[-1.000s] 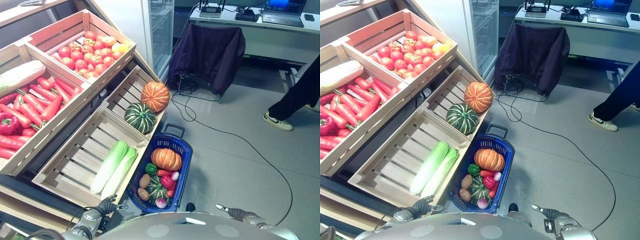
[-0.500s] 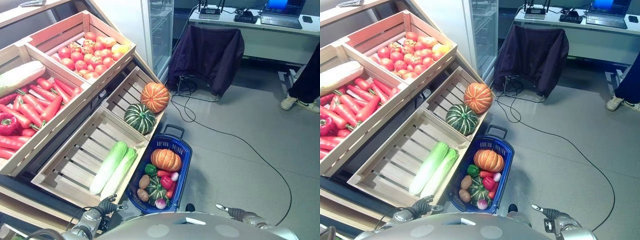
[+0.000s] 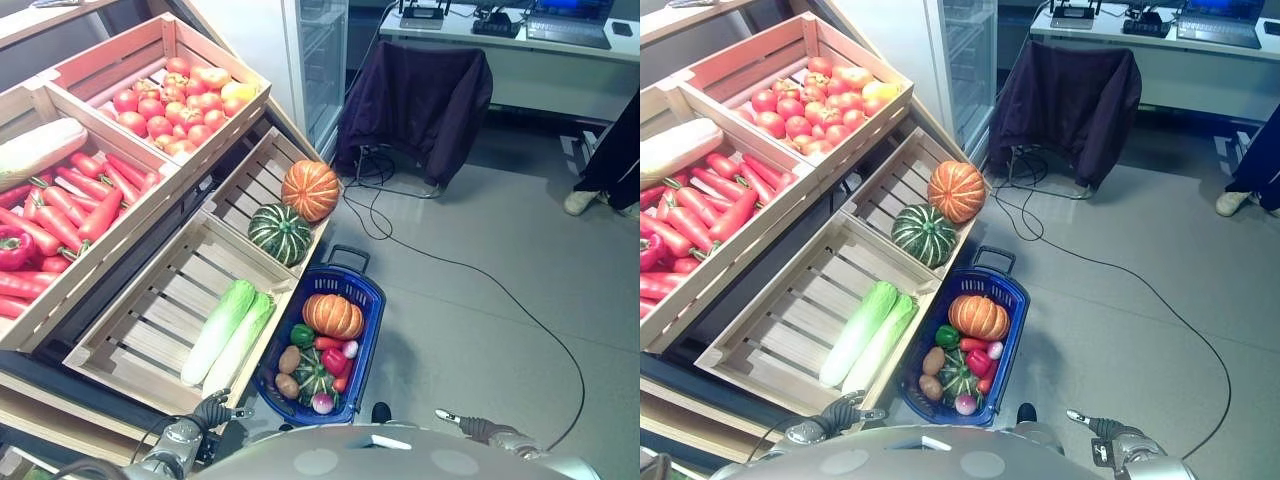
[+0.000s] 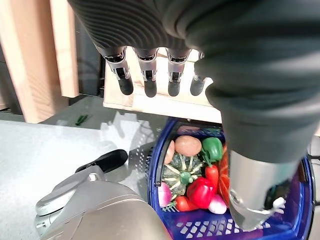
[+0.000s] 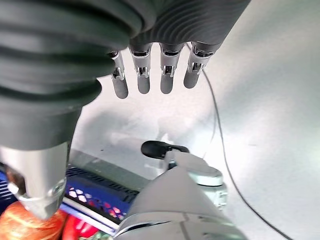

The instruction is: Pick up fruits and vegetables into the basket

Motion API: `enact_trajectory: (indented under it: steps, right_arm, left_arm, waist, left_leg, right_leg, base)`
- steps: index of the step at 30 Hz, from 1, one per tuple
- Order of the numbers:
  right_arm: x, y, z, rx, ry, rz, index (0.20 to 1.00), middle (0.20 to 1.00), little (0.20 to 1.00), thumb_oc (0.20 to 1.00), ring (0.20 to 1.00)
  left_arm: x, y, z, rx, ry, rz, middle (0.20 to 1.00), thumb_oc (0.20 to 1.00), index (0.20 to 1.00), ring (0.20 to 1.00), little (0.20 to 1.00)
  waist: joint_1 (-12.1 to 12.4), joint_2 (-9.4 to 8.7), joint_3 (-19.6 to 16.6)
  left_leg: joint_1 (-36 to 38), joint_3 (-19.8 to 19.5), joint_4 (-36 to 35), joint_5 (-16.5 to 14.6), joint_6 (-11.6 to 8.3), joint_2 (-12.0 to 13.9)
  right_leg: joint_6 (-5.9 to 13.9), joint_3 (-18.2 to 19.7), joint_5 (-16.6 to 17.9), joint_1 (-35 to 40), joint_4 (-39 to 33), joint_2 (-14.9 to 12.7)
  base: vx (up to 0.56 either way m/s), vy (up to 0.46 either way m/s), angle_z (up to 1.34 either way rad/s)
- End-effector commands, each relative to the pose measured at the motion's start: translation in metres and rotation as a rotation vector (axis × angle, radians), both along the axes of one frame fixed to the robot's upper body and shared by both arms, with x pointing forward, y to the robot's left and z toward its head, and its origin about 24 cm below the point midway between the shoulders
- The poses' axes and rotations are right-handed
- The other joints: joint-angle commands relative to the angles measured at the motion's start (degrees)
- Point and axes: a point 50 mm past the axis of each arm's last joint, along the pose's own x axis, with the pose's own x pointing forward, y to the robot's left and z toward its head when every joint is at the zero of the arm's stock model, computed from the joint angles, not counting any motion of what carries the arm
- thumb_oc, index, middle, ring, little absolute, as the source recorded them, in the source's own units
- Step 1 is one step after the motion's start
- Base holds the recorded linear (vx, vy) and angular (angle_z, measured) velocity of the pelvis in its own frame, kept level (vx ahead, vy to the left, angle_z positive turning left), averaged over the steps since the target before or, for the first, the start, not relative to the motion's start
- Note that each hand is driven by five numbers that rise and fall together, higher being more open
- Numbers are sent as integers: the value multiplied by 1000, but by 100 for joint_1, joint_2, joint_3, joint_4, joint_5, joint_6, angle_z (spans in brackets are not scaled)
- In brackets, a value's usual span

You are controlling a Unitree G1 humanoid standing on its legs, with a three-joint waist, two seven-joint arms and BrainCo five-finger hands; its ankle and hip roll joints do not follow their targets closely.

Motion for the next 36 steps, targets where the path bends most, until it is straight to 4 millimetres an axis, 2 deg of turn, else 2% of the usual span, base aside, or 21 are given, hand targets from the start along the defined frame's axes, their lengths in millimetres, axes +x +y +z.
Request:
enact_trajectory:
  steps: [1,4,9,13,15,16,20,23,26,27,29,32,36]
  right_arm:
    - [30,-4,7,-20,-74,-41,1000,1000,1000,1000,1000]
    - [51,-4,12,-28,-138,-37,1000,1000,1000,1000,1000]
    - [96,0,26,-40,-270,-17,1000,1000,1000,1000,1000]
    - [117,1,35,-40,-333,-5,1000,1000,1000,1000,1000]
    - [129,-1,42,-41,-364,-1,1000,1000,1000,1000,1000]
    - [138,-3,48,-44,-388,3,1000,1000,1000,1000,1000]
    - [153,-6,58,-53,-445,-7,1000,1000,1000,1000,1000]
    - [165,-12,68,-64,-489,-28,1000,1000,1000,1000,1000]
    - [175,-15,77,-70,-518,-26,1000,1000,1000,1000,1000]
    - [178,-16,79,-72,-528,-32,1000,1000,1000,1000,1000]
    - [179,-17,80,-74,-534,-39,1000,1000,1000,1000,1000]
    - [181,-16,82,-75,-555,-53,1000,1000,1000,1000,1000]
    - [185,-15,84,-74,-576,-70,1000,1000,1000,1000,1000]
  left_arm:
    - [33,13,11,22,-118,92,1000,1000,1000,1000,1000]
    - [50,11,17,9,-182,107,1000,1000,1000,1000,1000]
    - [92,5,35,-52,-351,113,1000,1000,1000,1000,1000]
    - [115,5,49,-79,-452,114,1000,1000,1000,1000,1000]
    - [132,4,61,-98,-522,113,1000,1000,1000,1000,1000]
    - [146,1,71,-119,-580,114,1000,1000,1000,1000,1000]
    - [169,-4,90,-146,-681,88,1000,1000,1000,1000,1000]
    - [185,-5,106,-150,-769,72,1000,1000,1000,1000,1000]
    - [203,-3,129,-154,-891,88,1000,1000,1000,1000,1000]
    - [212,-3,143,-155,-963,104,1000,1000,1000,1000,1000]
    - [218,-2,153,-149,-1017,113,1000,1000,1000,1000,1000]
    - [231,-2,182,-114,-1161,134,1000,1000,1000,1000,1000]
    - [239,0,217,-25,-1357,183,1000,1000,1000,1000,1000]
  waist:
    - [17,-67,612]
    - [-7,0,943]
    - [-40,51,1584]
    - [-51,33,1826]
    - [-51,23,1948]
    - [-39,17,2043]
    - [4,30,2265]
    - [15,28,2481]
    - [-5,34,2643]
    - [-2,41,2717]
    - [0,45,2752]
    - [6,51,2771]
    - [31,41,2771]
  left_leg:
    - [-566,-211,42,-210,12,-131]
    - [-918,-261,42,-83,39,-181]
    - [-1496,-286,42,104,80,-259]
    - [-1732,-300,42,186,68,-277]
    - [-1860,-326,42,232,53,-293]
    - [-1931,-334,42,254,41,-301]
    - [-2040,-330,79,327,16,-334]
    - [-2387,-319,511,264,27,-402]
    - [-2696,-265,883,171,61,-447]
    - [-2858,-256,1079,132,77,-467]
    - [-2984,-255,1248,95,86,-485]
    - [-3388,-266,1627,25,128,-536]
    - [-3785,-296,2001,-54,152,-584]
  right_leg:
    - [461,50,-485,110,63,-225]
    - [417,96,-397,-253,63,-190]
    - [318,210,-216,-887,63,-68]
    - [285,233,-166,-1101,63,-21]
    - [263,230,-142,-1206,63,0]
    - [247,193,-125,-1264,63,-1]
    - [202,91,-119,-1413,196,-36]
    - [161,99,-205,-1683,562,-77]
    - [132,174,-324,-2004,966,-55]
    - [122,183,-388,-2171,1193,-50]
    - [117,188,-442,-2288,1365,-49]
    - [123,207,-518,-2706,1755,-63]
    - [109,255,-575,-3091,2068,-53]
  base:
    - [-191,25,5]
    - [-212,9,10]
    - [-195,-16,1]
    - [-100,-23,0]
    - [-93,-30,3]
    - [-105,-27,5]
    - [-74,-11,3]
    - [-86,10,3]
    - [-89,12,11]
    - [-77,0,13]
    - [-47,-7,10]
    - [-38,-22,10]
    - [-31,-27,7]
